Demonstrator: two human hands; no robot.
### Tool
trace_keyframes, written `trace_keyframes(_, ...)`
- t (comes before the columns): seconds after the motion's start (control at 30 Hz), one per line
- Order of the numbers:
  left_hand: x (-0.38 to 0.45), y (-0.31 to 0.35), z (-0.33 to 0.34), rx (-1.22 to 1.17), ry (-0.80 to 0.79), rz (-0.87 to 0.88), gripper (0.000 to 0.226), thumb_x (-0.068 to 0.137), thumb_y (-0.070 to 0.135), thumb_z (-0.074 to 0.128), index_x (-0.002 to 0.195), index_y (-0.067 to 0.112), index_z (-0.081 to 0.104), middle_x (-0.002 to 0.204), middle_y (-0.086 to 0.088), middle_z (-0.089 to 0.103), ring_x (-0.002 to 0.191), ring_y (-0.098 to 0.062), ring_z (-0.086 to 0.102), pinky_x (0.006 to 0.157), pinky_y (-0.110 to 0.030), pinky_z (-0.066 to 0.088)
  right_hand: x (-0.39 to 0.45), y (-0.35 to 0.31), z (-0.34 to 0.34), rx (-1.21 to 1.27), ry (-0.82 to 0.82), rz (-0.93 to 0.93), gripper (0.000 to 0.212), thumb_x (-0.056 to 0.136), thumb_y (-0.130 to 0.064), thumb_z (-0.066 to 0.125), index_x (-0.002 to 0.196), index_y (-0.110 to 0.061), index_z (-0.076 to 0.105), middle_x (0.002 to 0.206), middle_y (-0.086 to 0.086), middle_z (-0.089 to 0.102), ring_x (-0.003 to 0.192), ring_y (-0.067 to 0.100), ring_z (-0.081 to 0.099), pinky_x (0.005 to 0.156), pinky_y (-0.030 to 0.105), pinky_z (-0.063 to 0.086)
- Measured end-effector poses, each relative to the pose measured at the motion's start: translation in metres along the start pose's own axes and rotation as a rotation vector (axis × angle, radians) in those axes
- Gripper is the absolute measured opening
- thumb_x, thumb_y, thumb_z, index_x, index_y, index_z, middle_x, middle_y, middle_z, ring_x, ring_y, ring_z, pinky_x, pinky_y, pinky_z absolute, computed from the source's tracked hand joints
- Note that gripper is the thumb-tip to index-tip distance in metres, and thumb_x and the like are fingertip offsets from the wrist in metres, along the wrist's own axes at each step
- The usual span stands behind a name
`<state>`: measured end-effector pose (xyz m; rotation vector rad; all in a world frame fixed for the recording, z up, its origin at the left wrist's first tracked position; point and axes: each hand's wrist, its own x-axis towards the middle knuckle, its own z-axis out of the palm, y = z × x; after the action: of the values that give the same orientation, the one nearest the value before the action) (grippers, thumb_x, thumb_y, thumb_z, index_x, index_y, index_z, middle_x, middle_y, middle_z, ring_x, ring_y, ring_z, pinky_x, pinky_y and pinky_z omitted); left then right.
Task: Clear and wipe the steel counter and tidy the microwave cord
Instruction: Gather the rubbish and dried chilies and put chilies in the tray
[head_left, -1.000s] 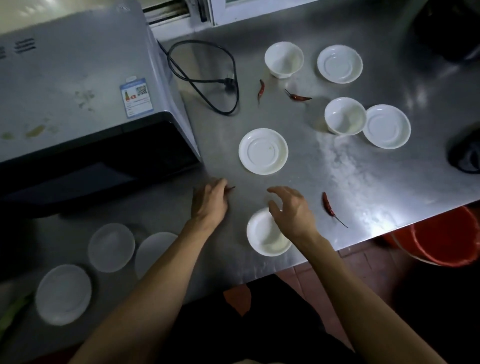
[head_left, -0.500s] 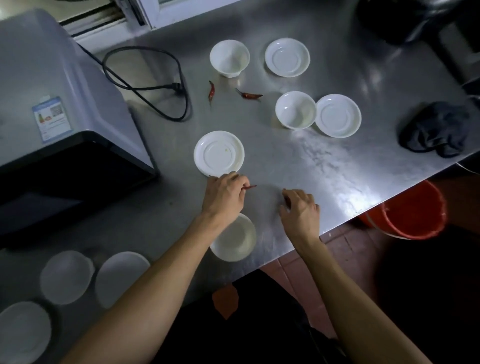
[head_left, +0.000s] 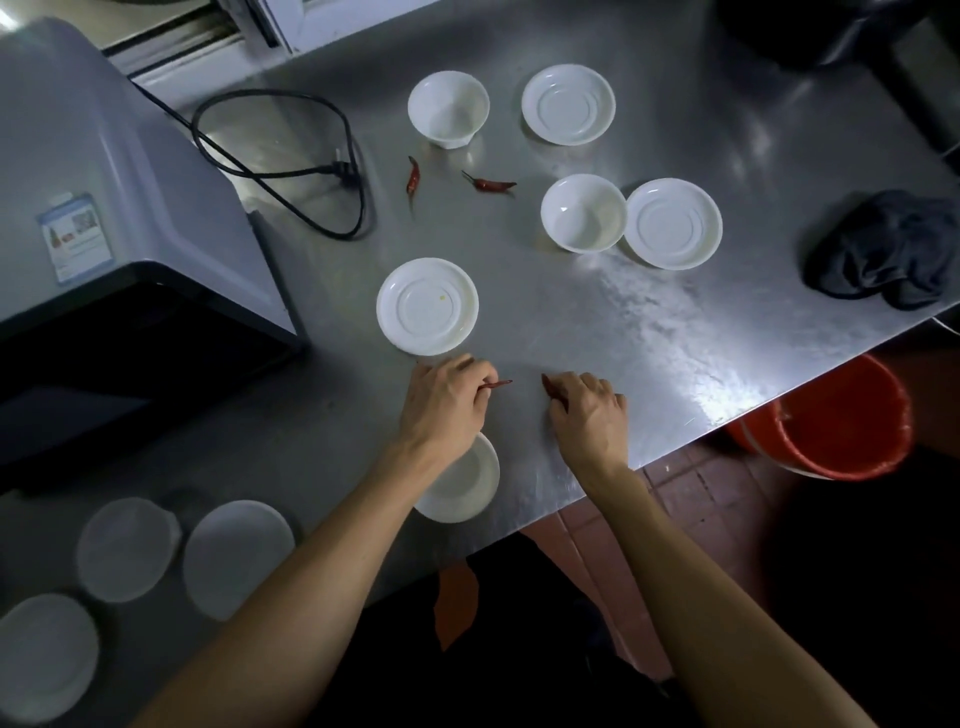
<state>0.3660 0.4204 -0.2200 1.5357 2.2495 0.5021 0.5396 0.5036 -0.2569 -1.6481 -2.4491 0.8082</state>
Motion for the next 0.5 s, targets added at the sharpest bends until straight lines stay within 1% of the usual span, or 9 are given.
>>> trace_keyframes(0.07,-0.006,-0.005,-0.008,-0.013,0.018,-0.027,0.014,0.084,0.010,0.068,0.089,0.022,0.064,0.086,0.009,0.064,0.079,-0.018,0.064,0.076,-0.042,0.047,0.003,-0.008,0.000,0.034,0.018,-0.048,0.015,0.092,-0.014,0.055,0.099,-0.012,0.069,0.091,0.007,0.065,0.088,0.031,0.058,0.079,0.040,0.041)
trace_keyframes(0.13,-0.013,-0.012,-0.017,-0.027,0.052,-0.046,0.014,0.085,0.011,0.069,0.090,0.023,0.065,0.087,0.009,0.065,0.078,-0.018,0.064,0.074,-0.043,0.050,0.005,-0.021,-0.001,0.072,0.036,-0.126,0.011,0.093,-0.015,0.059,0.096,-0.011,0.069,0.087,0.007,0.065,0.083,0.032,0.059,0.074,0.041,0.045)
trace_keyframes(0.23,-0.026,-0.024,-0.035,-0.040,0.115,-0.073,0.015,0.083,0.010,0.071,0.090,0.022,0.065,0.089,0.009,0.066,0.080,-0.018,0.064,0.071,-0.043,0.053,0.005,-0.049,0.000,0.148,0.034,-0.273,0.012,0.090,-0.012,0.065,0.100,-0.011,0.071,0.089,0.008,0.067,0.082,0.031,0.060,0.072,0.046,0.051)
trace_keyframes(0.3,-0.040,-0.033,-0.049,-0.036,0.173,-0.093,0.015,0.083,0.009,0.071,0.089,0.021,0.066,0.088,0.007,0.067,0.079,-0.018,0.064,0.069,-0.042,0.053,0.005,-0.071,0.004,0.185,0.018,-0.371,0.015,0.088,-0.010,0.067,0.102,-0.011,0.071,0.089,0.009,0.067,0.080,0.031,0.061,0.070,0.047,0.052)
trace_keyframes(0.4,-0.069,-0.054,-0.068,-0.034,0.263,-0.143,0.014,0.083,0.010,0.072,0.090,0.021,0.068,0.087,0.007,0.067,0.076,-0.016,0.064,0.067,-0.038,0.054,-0.002,-0.106,0.010,0.201,0.001,-0.523,0.019,0.088,-0.008,0.068,0.105,-0.014,0.072,0.086,0.007,0.068,0.076,0.028,0.061,0.064,0.044,0.052)
trace_keyframes(0.5,-0.110,-0.079,-0.080,-0.039,0.327,-0.216,0.012,0.086,0.012,0.071,0.093,0.021,0.067,0.089,0.008,0.065,0.077,-0.013,0.062,0.069,-0.036,0.054,-0.021,-0.145,0.019,0.227,-0.018,-0.650,0.015,0.090,-0.011,0.068,0.104,-0.013,0.072,0.087,0.005,0.068,0.076,0.025,0.062,0.064,0.040,0.052)
